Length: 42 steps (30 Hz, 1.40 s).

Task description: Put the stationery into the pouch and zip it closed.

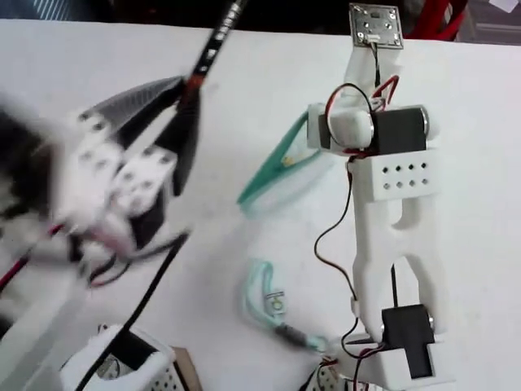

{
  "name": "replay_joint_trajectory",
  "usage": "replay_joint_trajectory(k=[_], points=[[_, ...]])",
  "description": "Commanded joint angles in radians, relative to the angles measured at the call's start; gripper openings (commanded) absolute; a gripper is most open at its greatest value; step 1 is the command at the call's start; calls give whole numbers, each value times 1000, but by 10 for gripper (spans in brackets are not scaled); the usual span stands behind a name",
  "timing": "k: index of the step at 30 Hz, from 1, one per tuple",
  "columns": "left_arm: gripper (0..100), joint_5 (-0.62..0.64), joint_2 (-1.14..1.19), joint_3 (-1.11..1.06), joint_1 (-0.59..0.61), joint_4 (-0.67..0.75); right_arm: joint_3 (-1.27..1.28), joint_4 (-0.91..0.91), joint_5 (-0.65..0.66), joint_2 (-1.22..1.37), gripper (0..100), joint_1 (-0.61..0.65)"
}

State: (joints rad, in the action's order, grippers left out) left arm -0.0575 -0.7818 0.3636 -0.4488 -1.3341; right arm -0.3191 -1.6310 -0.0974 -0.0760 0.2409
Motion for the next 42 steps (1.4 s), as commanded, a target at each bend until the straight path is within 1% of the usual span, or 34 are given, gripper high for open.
replay_joint_trajectory(k=[1, 3, 7, 10, 11, 13, 16, 19, 22, 24, 29, 32, 35, 38, 42], points=[[23, -8, -182, -103, 5, 110, 35, -15, -11, 8, 18, 41], [23, -8, -272, -193, 1, 152, 72, 12, -11, 8, 18, 41], [23, -26, -424, -419, -108, 193, 107, 38, -11, 5, 18, 33], [23, -130, -461, -577, -156, 163, 109, 38, -9, 5, 18, 18], [23, -137, -463, -615, -159, 144, 109, 38, -9, 5, 18, 10], [23, -114, -464, -663, -162, 124, 109, 38, -9, 5, 18, -4], [23, -64, -467, -675, -163, 127, 112, 38, -9, 5, 18, -7], [23, -15, -469, -684, -163, 169, 112, 35, -9, 5, 18, 2], [23, -18, -467, -675, -163, 170, 112, 38, -8, 8, 18, -10], [23, -81, -469, -669, -163, 133, 112, 41, 9, 15, 18, -41], [23, -241, -463, -586, -162, -155, 114, 74, 9, 15, 18, -111], [23, -310, -447, -520, -162, -319, 114, 76, 9, 15, 18, -102], [23, -371, -332, -453, -156, -439, 115, 81, 9, 15, 18, -85], [23, -367, -170, -358, -159, -454, 144, 99, 9, 7, 18, -85], [23, -367, 35, -180, -163, -456, 175, 124, 9, 7, 18, -96]])
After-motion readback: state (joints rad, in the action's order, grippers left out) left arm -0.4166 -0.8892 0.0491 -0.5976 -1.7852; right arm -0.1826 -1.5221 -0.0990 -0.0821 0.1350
